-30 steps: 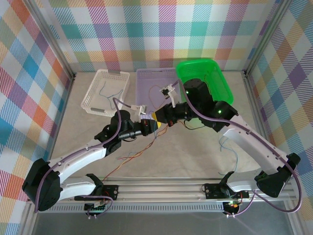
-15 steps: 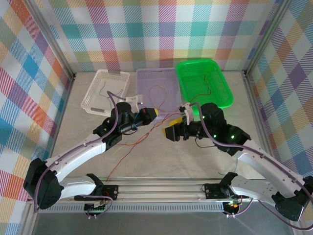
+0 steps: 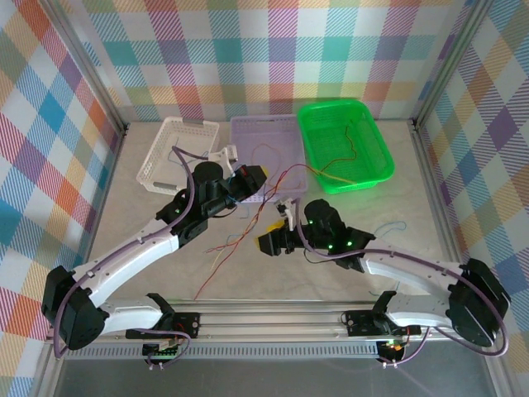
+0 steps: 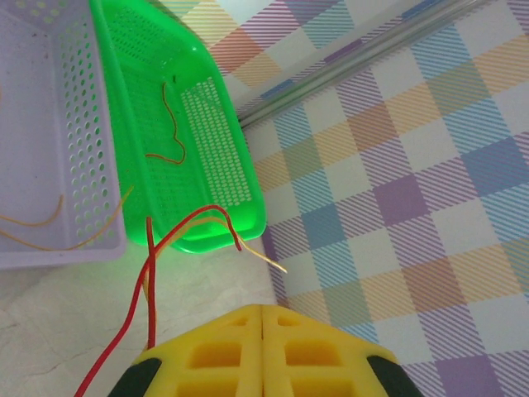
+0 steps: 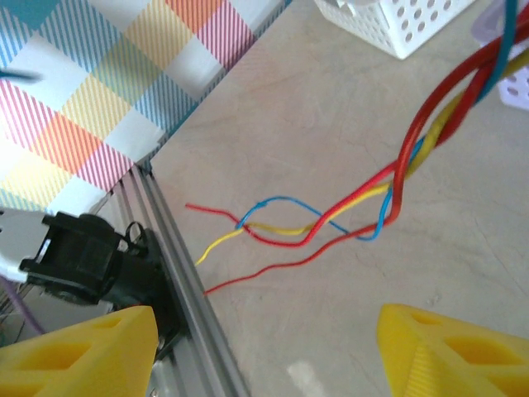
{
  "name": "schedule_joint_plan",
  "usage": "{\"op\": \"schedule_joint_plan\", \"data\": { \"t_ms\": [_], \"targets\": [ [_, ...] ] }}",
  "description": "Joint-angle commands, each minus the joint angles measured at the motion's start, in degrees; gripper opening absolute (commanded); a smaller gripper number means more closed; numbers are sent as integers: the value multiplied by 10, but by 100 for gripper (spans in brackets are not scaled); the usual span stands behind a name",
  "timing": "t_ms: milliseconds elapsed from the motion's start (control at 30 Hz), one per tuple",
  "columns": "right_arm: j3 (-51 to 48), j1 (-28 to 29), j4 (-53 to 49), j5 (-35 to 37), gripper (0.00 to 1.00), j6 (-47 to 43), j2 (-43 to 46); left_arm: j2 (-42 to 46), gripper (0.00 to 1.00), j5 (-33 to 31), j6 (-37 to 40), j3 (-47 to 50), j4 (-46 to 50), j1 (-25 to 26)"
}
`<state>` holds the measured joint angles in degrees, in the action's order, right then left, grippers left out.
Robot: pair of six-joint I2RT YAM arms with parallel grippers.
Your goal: Untangle the cables
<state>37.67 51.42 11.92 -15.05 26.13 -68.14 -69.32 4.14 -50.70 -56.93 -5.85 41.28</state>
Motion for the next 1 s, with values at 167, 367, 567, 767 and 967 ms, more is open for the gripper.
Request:
{"op": "schedule_joint_plan", "data": {
  "t_ms": [167,367,567,767,967],
  "targets": [
    [-31,34,193,87,70,-24,-79,20,0,-41,-8,-52,2,17],
    [-5,56,215,106,67,-44,-129,27,0,-60,-9,-62,3,20],
    [1,75,279,121,66,-36,-169,39,0,-79,-8,-71,5,21],
    [12,79,280,120,32,-29,-196,51,0,-97,0,-77,13,21],
    [6,79,208,144,4,-42,-177,77,0,-144,74,-125,82,19]
  ]
}}
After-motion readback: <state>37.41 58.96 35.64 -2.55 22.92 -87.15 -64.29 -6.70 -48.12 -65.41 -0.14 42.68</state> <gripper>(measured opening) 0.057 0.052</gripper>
